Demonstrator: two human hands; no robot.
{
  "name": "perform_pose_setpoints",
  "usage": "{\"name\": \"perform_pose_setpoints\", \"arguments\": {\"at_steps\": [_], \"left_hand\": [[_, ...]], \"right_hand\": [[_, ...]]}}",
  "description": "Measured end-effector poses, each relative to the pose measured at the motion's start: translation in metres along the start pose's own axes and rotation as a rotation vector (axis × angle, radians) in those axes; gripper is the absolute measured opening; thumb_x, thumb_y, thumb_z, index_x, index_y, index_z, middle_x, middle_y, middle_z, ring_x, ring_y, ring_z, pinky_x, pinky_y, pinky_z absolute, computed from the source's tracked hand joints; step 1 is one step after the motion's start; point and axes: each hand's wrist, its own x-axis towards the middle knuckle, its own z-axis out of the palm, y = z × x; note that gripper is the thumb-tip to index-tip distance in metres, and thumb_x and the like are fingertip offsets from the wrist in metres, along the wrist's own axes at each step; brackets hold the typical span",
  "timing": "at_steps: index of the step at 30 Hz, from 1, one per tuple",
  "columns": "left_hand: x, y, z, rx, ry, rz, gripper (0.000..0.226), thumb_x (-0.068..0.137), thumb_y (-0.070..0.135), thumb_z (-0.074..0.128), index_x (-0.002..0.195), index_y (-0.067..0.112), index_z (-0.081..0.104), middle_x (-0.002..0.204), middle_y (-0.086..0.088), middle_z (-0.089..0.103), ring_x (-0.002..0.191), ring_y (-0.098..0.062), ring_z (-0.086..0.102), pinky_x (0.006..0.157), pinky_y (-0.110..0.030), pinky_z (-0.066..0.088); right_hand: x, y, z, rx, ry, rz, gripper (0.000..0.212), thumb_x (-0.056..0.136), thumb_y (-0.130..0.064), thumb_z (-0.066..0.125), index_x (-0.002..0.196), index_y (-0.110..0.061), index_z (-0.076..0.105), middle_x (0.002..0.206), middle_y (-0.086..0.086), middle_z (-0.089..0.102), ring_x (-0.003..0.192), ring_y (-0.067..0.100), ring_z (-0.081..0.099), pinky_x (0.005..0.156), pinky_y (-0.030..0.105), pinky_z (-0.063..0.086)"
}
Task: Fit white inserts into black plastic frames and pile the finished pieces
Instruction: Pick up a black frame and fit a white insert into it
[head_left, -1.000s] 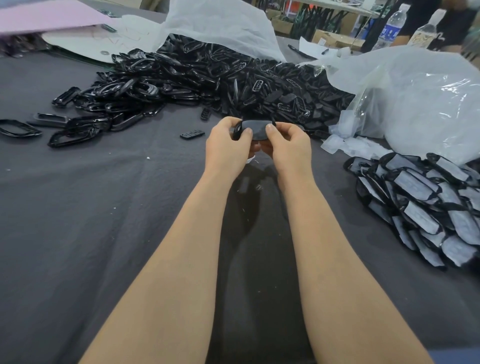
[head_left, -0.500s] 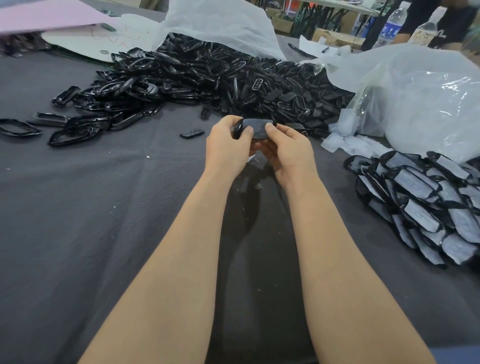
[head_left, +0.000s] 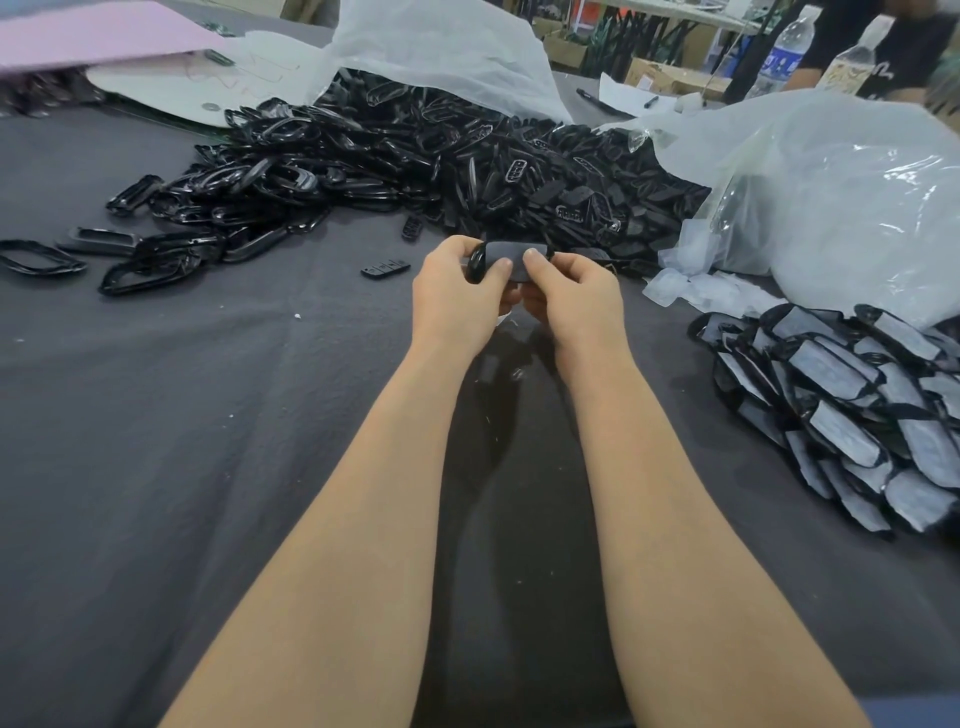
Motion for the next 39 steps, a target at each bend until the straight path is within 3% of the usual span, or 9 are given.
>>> {"name": "perform_pose_setpoints", "arguments": {"at_steps": [7, 12, 16, 20, 24, 27, 30, 39], "left_hand": [[-0.0017, 0.0013, 0.0008, 0.034, -0.044, 0.021, 0.016, 0.091, 0.012, 0.064, 0.094, 0.024, 0.053, 0.089, 0.001, 0.069, 0.071, -0.004, 0.069, 0.073, -0.023, 0.058], [-0.0018, 0.001, 0.0006, -0.004, -0.028, 0.002, 0.015, 0.093, 0.008, 0.059, 0.095, 0.021, 0.054, 0.092, -0.002, 0.069, 0.068, -0.004, 0.068, 0.07, -0.02, 0.057], [0.0004, 0.0, 0.0005, 0.007, 0.007, -0.007, 0.012, 0.093, 0.009, 0.06, 0.1, 0.018, 0.056, 0.093, -0.002, 0.07, 0.067, -0.001, 0.068, 0.075, -0.026, 0.059], [0.0006, 0.0005, 0.001, -0.003, 0.007, -0.019, 0.014, 0.092, 0.009, 0.061, 0.104, 0.016, 0.057, 0.097, -0.006, 0.07, 0.069, -0.004, 0.068, 0.074, -0.024, 0.059], [0.0001, 0.0008, 0.0021, -0.007, -0.005, -0.03, 0.015, 0.092, 0.009, 0.061, 0.107, 0.013, 0.057, 0.099, -0.007, 0.07, 0.071, -0.005, 0.068, 0.072, -0.022, 0.058], [0.0005, 0.0011, 0.0017, -0.006, 0.01, -0.044, 0.016, 0.093, 0.009, 0.06, 0.109, 0.012, 0.057, 0.103, -0.008, 0.069, 0.083, -0.012, 0.07, 0.079, -0.028, 0.059], [0.0004, 0.0017, 0.0008, -0.032, 0.036, -0.061, 0.016, 0.093, 0.008, 0.059, 0.109, 0.01, 0.059, 0.1, -0.008, 0.07, 0.089, -0.018, 0.07, 0.085, -0.035, 0.058], [-0.0021, 0.0031, -0.0002, -0.016, 0.03, -0.014, 0.017, 0.092, 0.017, 0.063, 0.108, 0.013, 0.058, 0.099, -0.007, 0.07, 0.086, -0.017, 0.07, 0.077, -0.029, 0.059]], "right_hand": [[0.0016, -0.0009, -0.0013, 0.156, 0.0, 0.046, 0.014, 0.09, -0.014, 0.064, 0.077, -0.014, 0.059, 0.072, 0.001, 0.061, 0.065, 0.011, 0.058, 0.061, 0.022, 0.047], [0.0024, 0.0002, 0.0022, 0.154, -0.007, 0.057, 0.02, 0.095, -0.019, 0.057, 0.077, -0.014, 0.063, 0.075, 0.002, 0.065, 0.067, 0.013, 0.06, 0.06, 0.022, 0.048], [0.0015, -0.0015, 0.0034, 0.115, -0.013, 0.034, 0.024, 0.097, -0.017, 0.052, 0.077, -0.014, 0.065, 0.076, 0.004, 0.066, 0.072, 0.016, 0.061, 0.063, 0.023, 0.049], [-0.0006, -0.0004, 0.0026, -0.013, -0.002, -0.048, 0.01, 0.093, -0.011, 0.057, 0.09, -0.008, 0.066, 0.082, 0.005, 0.067, 0.072, 0.011, 0.062, 0.067, 0.021, 0.052], [0.0001, -0.0003, 0.0017, -0.1, 0.037, -0.093, 0.013, 0.094, -0.014, 0.057, 0.1, -0.005, 0.064, 0.088, 0.008, 0.067, 0.073, 0.01, 0.062, 0.069, 0.021, 0.054], [-0.0003, -0.0002, 0.002, -0.11, 0.03, -0.102, 0.013, 0.094, -0.015, 0.058, 0.099, -0.006, 0.065, 0.087, 0.008, 0.069, 0.072, 0.009, 0.063, 0.066, 0.019, 0.052], [-0.0018, -0.0001, 0.004, -0.128, -0.02, -0.12, 0.013, 0.094, -0.012, 0.057, 0.103, -0.007, 0.065, 0.092, 0.009, 0.07, 0.079, 0.014, 0.065, 0.074, 0.024, 0.054], [-0.0015, 0.0001, 0.0038, -0.171, -0.007, -0.163, 0.009, 0.091, -0.007, 0.059, 0.098, -0.009, 0.064, 0.086, 0.004, 0.069, 0.075, 0.012, 0.064, 0.073, 0.027, 0.054]]}}
